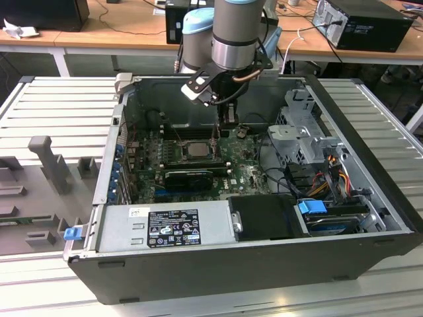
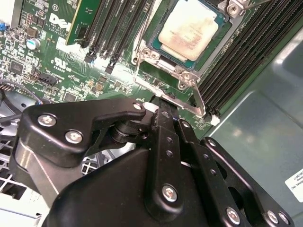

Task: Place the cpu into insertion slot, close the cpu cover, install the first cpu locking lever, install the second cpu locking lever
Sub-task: 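Close the cpu cover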

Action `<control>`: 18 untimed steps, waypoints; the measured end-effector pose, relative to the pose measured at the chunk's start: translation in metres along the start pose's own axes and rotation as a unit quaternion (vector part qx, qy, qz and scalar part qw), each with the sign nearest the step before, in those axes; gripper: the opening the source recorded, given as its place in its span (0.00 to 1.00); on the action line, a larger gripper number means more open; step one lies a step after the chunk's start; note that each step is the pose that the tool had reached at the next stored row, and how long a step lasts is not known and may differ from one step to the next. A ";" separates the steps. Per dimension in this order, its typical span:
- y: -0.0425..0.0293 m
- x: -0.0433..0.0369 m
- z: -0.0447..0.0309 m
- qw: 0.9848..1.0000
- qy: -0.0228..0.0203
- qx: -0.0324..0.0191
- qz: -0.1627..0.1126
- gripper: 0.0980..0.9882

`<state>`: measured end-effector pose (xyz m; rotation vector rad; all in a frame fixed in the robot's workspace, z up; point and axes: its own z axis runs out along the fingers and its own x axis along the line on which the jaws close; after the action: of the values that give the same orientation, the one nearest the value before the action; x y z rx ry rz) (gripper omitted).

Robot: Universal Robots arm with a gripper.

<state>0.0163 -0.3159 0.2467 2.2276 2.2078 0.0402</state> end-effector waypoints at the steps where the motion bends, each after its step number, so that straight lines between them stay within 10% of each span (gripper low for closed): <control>1: -0.0003 0.0000 0.0000 1.000 0.000 0.000 0.000 0.01; 18: -0.0051 0.0000 -0.0001 1.000 0.000 0.000 0.000 0.01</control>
<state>0.0112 -0.3159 0.2467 2.2276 2.2078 0.0402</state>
